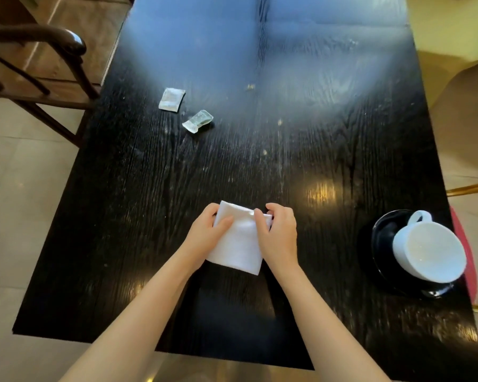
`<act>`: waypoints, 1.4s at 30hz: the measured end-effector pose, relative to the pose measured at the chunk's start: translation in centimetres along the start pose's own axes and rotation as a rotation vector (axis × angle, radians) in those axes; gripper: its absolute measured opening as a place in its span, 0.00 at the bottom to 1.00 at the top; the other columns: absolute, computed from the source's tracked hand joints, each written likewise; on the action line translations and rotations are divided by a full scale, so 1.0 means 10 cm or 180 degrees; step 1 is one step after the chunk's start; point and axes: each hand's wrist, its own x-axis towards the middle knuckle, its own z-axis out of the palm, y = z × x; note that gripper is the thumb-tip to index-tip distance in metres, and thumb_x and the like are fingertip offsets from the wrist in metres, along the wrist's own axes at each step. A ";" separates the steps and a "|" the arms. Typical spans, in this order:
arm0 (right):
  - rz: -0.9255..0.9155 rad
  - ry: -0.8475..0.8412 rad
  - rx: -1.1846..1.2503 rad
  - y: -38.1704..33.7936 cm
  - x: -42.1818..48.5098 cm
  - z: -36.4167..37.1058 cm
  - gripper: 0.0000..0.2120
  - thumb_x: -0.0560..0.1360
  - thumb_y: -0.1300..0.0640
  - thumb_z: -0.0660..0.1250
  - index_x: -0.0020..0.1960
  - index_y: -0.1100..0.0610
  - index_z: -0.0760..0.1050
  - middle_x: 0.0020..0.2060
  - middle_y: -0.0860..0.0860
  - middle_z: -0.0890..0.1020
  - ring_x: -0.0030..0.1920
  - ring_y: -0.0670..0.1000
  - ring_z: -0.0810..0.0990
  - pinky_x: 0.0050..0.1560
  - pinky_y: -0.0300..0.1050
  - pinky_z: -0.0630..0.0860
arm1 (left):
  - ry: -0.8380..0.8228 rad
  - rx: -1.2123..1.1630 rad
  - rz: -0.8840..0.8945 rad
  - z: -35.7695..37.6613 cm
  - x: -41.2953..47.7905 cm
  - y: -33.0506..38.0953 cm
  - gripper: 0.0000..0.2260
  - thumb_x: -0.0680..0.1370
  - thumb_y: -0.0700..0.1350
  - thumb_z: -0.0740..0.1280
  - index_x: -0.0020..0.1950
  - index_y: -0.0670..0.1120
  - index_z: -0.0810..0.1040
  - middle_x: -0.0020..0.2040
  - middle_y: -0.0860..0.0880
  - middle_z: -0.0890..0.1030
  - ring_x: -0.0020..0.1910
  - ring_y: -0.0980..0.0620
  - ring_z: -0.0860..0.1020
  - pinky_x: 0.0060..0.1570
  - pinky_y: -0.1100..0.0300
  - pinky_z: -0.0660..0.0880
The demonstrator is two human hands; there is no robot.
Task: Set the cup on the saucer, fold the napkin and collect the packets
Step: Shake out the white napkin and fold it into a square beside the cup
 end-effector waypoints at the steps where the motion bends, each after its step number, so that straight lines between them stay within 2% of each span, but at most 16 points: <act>1: 0.0259 0.0013 0.0188 -0.06 -0.02 0.01 0.21 0.76 0.45 0.61 0.64 0.57 0.69 0.53 0.47 0.71 0.54 0.47 0.73 0.55 0.46 0.75 | -0.0029 -0.0317 -0.0032 0.00 -0.05 -0.02 0.09 0.77 0.46 0.66 0.55 0.46 0.74 0.52 0.44 0.80 0.51 0.45 0.80 0.47 0.51 0.79; 4: 0.0728 -0.0179 0.0468 -0.16 -0.02 0.05 0.21 0.75 0.37 0.56 0.52 0.54 0.70 0.47 0.48 0.77 0.45 0.47 0.77 0.44 0.46 0.78 | -0.0069 -0.1084 0.0063 0.03 -0.15 -0.01 0.14 0.75 0.49 0.69 0.57 0.45 0.74 0.55 0.42 0.80 0.52 0.45 0.81 0.46 0.52 0.79; 6: 0.0773 -0.0229 0.0445 -0.20 -0.02 0.05 0.23 0.75 0.36 0.53 0.44 0.55 0.72 0.38 0.49 0.78 0.38 0.47 0.78 0.36 0.43 0.75 | 0.0016 -0.1353 0.0024 0.06 -0.18 0.03 0.15 0.74 0.52 0.68 0.57 0.47 0.75 0.55 0.43 0.81 0.51 0.46 0.82 0.45 0.52 0.80; 8: 0.0746 -0.0061 0.0357 -0.24 -0.02 0.05 0.24 0.75 0.36 0.53 0.40 0.55 0.73 0.34 0.49 0.77 0.35 0.47 0.77 0.31 0.40 0.69 | 0.0213 -0.1488 -0.0292 0.12 -0.19 0.08 0.15 0.75 0.57 0.64 0.55 0.49 0.76 0.52 0.45 0.82 0.49 0.46 0.82 0.45 0.49 0.81; 10: 0.0679 0.0075 0.0288 -0.29 -0.04 0.06 0.23 0.76 0.37 0.54 0.40 0.56 0.73 0.33 0.49 0.77 0.34 0.46 0.77 0.31 0.39 0.69 | 0.0592 -0.1154 -0.0624 0.22 -0.18 0.14 0.18 0.77 0.61 0.58 0.53 0.49 0.77 0.48 0.47 0.82 0.46 0.47 0.82 0.44 0.51 0.80; 12: 0.0576 0.0143 0.0198 -0.32 -0.07 0.07 0.22 0.77 0.38 0.54 0.40 0.56 0.72 0.32 0.48 0.76 0.33 0.46 0.77 0.32 0.39 0.71 | 0.1052 -0.0458 -0.0567 0.28 -0.15 0.16 0.20 0.78 0.62 0.54 0.49 0.48 0.77 0.43 0.49 0.80 0.42 0.52 0.79 0.36 0.58 0.75; 14: 0.0528 0.0231 0.0007 -0.35 -0.10 0.07 0.21 0.78 0.39 0.52 0.40 0.55 0.71 0.31 0.46 0.75 0.32 0.44 0.76 0.30 0.38 0.70 | 0.1347 0.0080 -0.0377 0.30 -0.16 0.19 0.19 0.78 0.60 0.53 0.44 0.48 0.75 0.39 0.51 0.78 0.37 0.55 0.77 0.31 0.62 0.68; 16: 0.0531 0.0293 -0.0226 -0.35 -0.12 0.06 0.21 0.78 0.40 0.51 0.40 0.54 0.71 0.31 0.46 0.75 0.31 0.43 0.75 0.28 0.35 0.66 | 0.1507 0.0378 -0.0315 0.32 -0.17 0.20 0.18 0.79 0.59 0.54 0.41 0.48 0.74 0.37 0.51 0.77 0.35 0.56 0.75 0.29 0.62 0.67; 18: 0.0563 0.0279 -0.0352 -0.35 -0.13 0.06 0.21 0.79 0.41 0.50 0.41 0.55 0.71 0.33 0.48 0.76 0.32 0.44 0.76 0.29 0.35 0.68 | 0.1596 0.0519 -0.0340 0.34 -0.18 0.20 0.18 0.79 0.59 0.54 0.40 0.47 0.72 0.36 0.51 0.76 0.34 0.56 0.74 0.29 0.62 0.66; 23: 0.0554 0.0261 -0.0251 -0.33 -0.11 0.05 0.23 0.79 0.41 0.50 0.40 0.55 0.72 0.33 0.48 0.77 0.32 0.44 0.77 0.30 0.37 0.68 | 0.1578 0.0508 -0.0398 0.33 -0.21 0.20 0.18 0.79 0.58 0.54 0.37 0.47 0.71 0.34 0.52 0.75 0.33 0.56 0.74 0.29 0.62 0.65; 28: 0.0806 0.0254 0.0221 -0.34 -0.10 0.13 0.24 0.79 0.42 0.51 0.35 0.55 0.71 0.31 0.50 0.77 0.33 0.48 0.77 0.32 0.41 0.69 | 0.1549 -0.0058 -0.0585 0.26 -0.20 0.20 0.21 0.79 0.58 0.55 0.36 0.44 0.73 0.35 0.49 0.77 0.34 0.52 0.75 0.30 0.59 0.68; 31: 0.1000 0.0318 0.0239 -0.32 -0.06 0.17 0.23 0.81 0.49 0.50 0.43 0.62 0.76 0.35 0.53 0.77 0.37 0.52 0.76 0.37 0.40 0.69 | 0.1659 -0.0471 -0.0738 0.22 -0.21 0.17 0.22 0.79 0.58 0.55 0.34 0.44 0.73 0.34 0.47 0.77 0.33 0.51 0.75 0.30 0.59 0.68; 33: 0.1162 0.0459 0.0239 -0.34 -0.06 0.19 0.24 0.81 0.50 0.49 0.42 0.63 0.77 0.35 0.54 0.78 0.38 0.50 0.78 0.31 0.38 0.67 | 0.1685 -0.0636 -0.0758 0.20 -0.21 0.15 0.22 0.79 0.57 0.56 0.35 0.43 0.75 0.35 0.47 0.78 0.34 0.50 0.76 0.31 0.59 0.70; 36: 0.1296 0.0526 0.0392 -0.38 -0.06 0.23 0.24 0.81 0.49 0.50 0.37 0.60 0.75 0.33 0.52 0.78 0.36 0.49 0.78 0.29 0.37 0.65 | 0.1665 -0.0655 -0.0661 0.17 -0.22 0.18 0.21 0.80 0.56 0.56 0.35 0.44 0.74 0.35 0.47 0.78 0.34 0.51 0.76 0.31 0.59 0.70; 40: 0.1736 0.0447 0.0855 -0.40 -0.02 0.18 0.23 0.80 0.46 0.52 0.33 0.57 0.71 0.36 0.55 0.79 0.40 0.53 0.79 0.40 0.45 0.73 | 0.1567 -0.0315 -0.0204 0.11 -0.22 0.29 0.19 0.80 0.55 0.56 0.35 0.45 0.72 0.33 0.50 0.75 0.33 0.53 0.73 0.30 0.61 0.65; 42: 0.1520 0.0331 0.0928 -0.45 0.01 0.11 0.24 0.79 0.42 0.51 0.32 0.55 0.70 0.33 0.52 0.77 0.38 0.51 0.77 0.39 0.45 0.72 | 0.1490 -0.0083 0.0042 0.03 -0.21 0.35 0.17 0.79 0.55 0.57 0.35 0.46 0.71 0.32 0.51 0.74 0.33 0.52 0.73 0.30 0.61 0.65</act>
